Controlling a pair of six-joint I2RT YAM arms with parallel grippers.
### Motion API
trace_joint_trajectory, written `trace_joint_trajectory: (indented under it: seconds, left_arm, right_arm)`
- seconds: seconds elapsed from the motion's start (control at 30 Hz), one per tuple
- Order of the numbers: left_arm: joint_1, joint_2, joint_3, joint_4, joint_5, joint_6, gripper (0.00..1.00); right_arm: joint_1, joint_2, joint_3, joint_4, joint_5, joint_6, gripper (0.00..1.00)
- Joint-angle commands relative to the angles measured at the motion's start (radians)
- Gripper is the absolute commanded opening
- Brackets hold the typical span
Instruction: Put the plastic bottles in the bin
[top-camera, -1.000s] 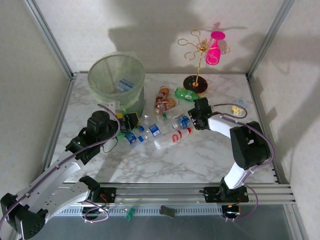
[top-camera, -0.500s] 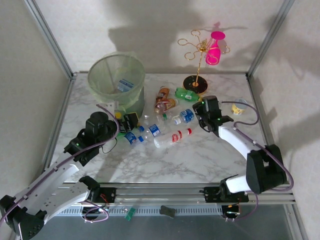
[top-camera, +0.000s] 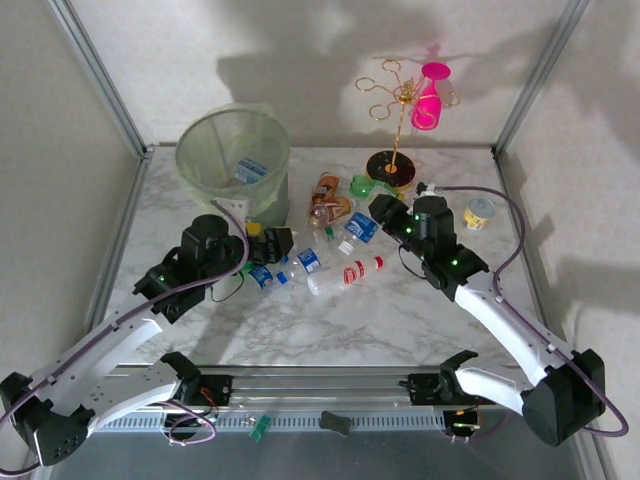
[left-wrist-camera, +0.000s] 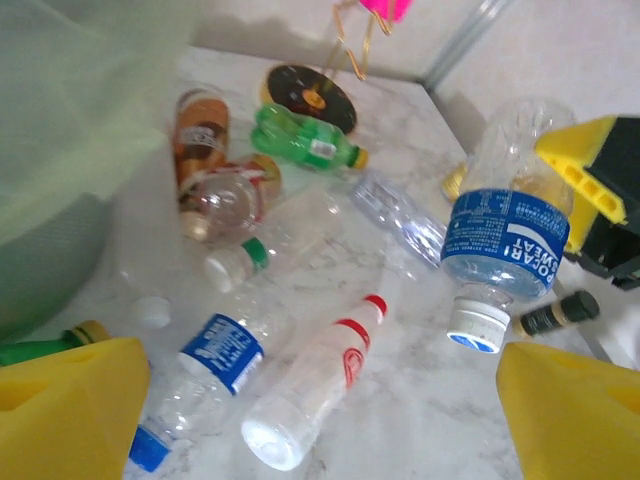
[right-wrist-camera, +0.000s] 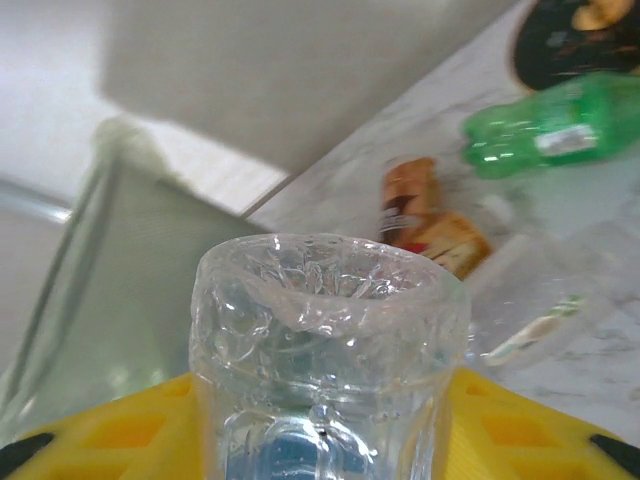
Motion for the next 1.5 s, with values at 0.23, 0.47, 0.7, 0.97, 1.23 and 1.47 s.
trace_joint_trajectory:
  seconds: [0.23, 0.47, 0.7, 0.97, 1.23, 1.47]
  left_arm:
    - [-0.083, 0.123, 0.052, 0.025, 0.218, 0.001, 0.95]
    - [-0.103, 0.194, 0.077, 0.036, 0.267, 0.003, 0.95]
    - [-0.108, 0.23, 0.089, 0.059, 0.335, -0.003, 0.96]
    - [-0.121, 0.249, 0.104, 0.071, 0.358, 0.002, 0.85]
    - [-0.12, 0.22, 0.115, 0.057, 0.318, 0.015, 0.49]
    - [-0.118, 0.195, 0.131, 0.007, 0.243, 0.029, 0.47]
  right_arm:
    - [0.119, -0.002, 0.039, 0.053, -0.165, -0.157, 0.48]
    - [0.161, 0.004, 0.031, 0.09, -0.233, -0.151, 0.48]
    - [0.19, -0.004, 0.019, 0.115, -0.295, -0.135, 0.49]
    - [0.214, 0.02, 0.022, 0.139, -0.307, -0.122, 0.49]
    - [0.217, 0.019, 0.018, 0.119, -0.271, -0.132, 0.72]
    - [0.217, -0.02, 0.052, 0.016, -0.139, -0.159, 0.96]
